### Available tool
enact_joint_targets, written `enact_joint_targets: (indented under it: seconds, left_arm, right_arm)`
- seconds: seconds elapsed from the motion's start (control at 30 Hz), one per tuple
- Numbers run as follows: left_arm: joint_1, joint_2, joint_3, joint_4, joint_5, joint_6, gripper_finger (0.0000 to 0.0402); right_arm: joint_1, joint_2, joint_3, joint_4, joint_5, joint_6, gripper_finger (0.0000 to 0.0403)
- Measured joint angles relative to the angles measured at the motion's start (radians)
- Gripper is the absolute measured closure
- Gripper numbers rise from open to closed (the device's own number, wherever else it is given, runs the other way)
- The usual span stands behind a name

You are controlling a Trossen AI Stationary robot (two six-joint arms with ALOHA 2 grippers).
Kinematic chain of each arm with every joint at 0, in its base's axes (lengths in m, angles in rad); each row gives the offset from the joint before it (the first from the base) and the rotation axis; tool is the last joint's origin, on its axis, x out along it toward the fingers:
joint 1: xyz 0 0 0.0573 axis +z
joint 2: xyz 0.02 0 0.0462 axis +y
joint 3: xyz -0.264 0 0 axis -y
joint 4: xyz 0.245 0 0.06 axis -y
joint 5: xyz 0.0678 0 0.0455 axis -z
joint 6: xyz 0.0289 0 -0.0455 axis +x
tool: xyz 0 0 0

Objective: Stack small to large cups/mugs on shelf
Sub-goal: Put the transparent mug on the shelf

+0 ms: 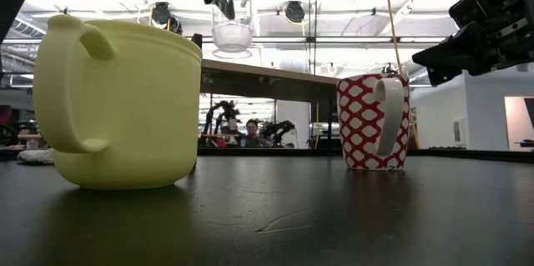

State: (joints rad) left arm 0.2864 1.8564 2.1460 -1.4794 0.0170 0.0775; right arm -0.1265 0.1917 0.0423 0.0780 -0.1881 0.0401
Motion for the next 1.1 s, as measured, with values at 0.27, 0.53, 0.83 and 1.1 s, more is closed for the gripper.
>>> enact_joint_targets:
  seconds: [0.27, 0.53, 0.83, 1.1]
  left_arm:
    - [0.000, 0.009, 0.000, 0.010, 0.000, -0.025, 0.0402]
    - [0.000, 0.008, 0.000, 0.001, 0.000, -0.032, 0.0401]
    - [0.000, 0.008, 0.000, 0.016, -0.015, -0.046, 0.0401]
    - [0.000, 0.008, 0.000, -0.012, -0.018, -0.035, 0.0401]
  right_arm:
    - [0.000, 0.000, 0.000, 0.000, 0.000, 0.001, 0.0403]
    - [0.000, 0.000, 0.000, 0.000, 0.000, 0.001, 0.0403]
    - [0.000, 0.000, 0.000, 0.000, 0.000, 0.001, 0.0403]
    - [0.000, 0.000, 0.000, 0.000, 0.000, 0.001, 0.0403]
